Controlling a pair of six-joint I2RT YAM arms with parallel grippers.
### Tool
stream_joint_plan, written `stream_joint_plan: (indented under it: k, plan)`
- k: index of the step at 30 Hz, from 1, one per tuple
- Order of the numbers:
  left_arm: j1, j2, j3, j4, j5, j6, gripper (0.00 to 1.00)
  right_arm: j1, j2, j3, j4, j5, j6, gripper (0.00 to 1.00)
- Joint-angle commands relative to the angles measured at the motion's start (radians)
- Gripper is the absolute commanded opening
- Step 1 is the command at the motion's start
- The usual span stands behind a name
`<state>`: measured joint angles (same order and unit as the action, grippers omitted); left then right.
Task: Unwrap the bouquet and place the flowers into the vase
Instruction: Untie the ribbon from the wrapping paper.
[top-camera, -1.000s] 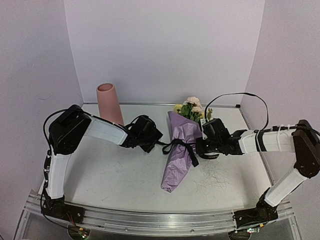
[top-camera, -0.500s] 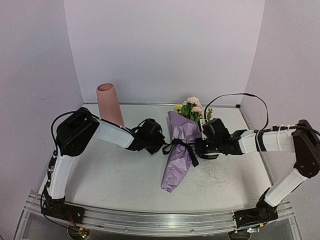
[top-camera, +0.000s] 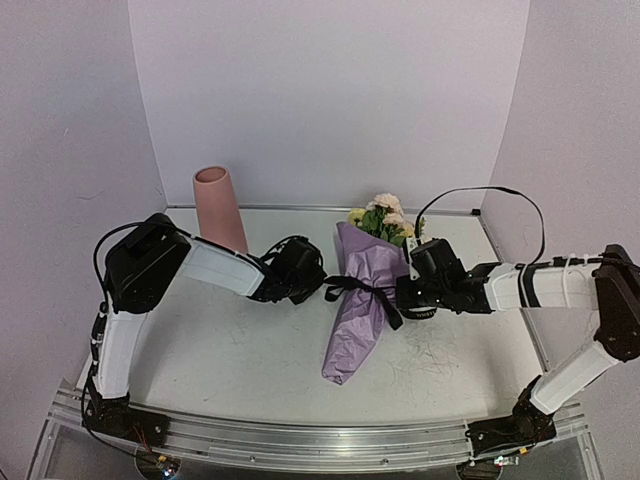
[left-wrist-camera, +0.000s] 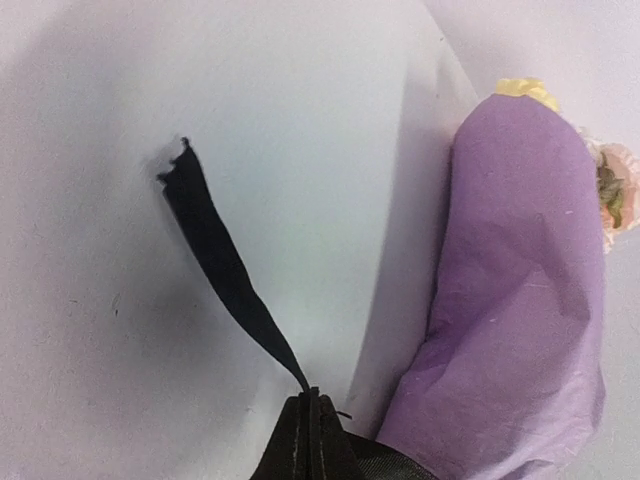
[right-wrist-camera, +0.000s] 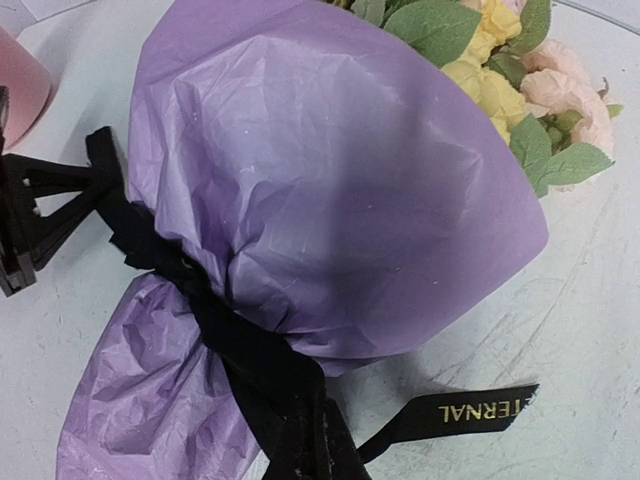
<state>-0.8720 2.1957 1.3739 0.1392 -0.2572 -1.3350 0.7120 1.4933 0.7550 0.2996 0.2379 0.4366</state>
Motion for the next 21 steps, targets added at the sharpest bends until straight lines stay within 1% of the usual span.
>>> stream_joint_plan:
  k: [1,7,12,17,21]
  plan:
    - [0.005,-0.125,-0.03,0.015,-0.113,0.119,0.0,-0.005,-0.069,-0.02,-0.049,0.141,0.0,0.0]
    - [-0.001,-0.207,-0.077,0.014,-0.166,0.229,0.0,-0.006,-0.124,-0.041,-0.077,0.188,0.009,0.0]
    - [-0.005,-0.289,-0.16,0.014,-0.219,0.299,0.0,-0.012,-0.146,-0.04,-0.103,0.207,0.015,0.0]
    - [-0.006,-0.391,-0.247,0.012,-0.305,0.373,0.0,-0.04,-0.165,-0.032,-0.153,0.248,0.029,0.0]
    - [-0.007,-0.476,-0.306,0.009,-0.366,0.42,0.0,-0.079,-0.21,-0.048,-0.17,0.256,0.025,0.0]
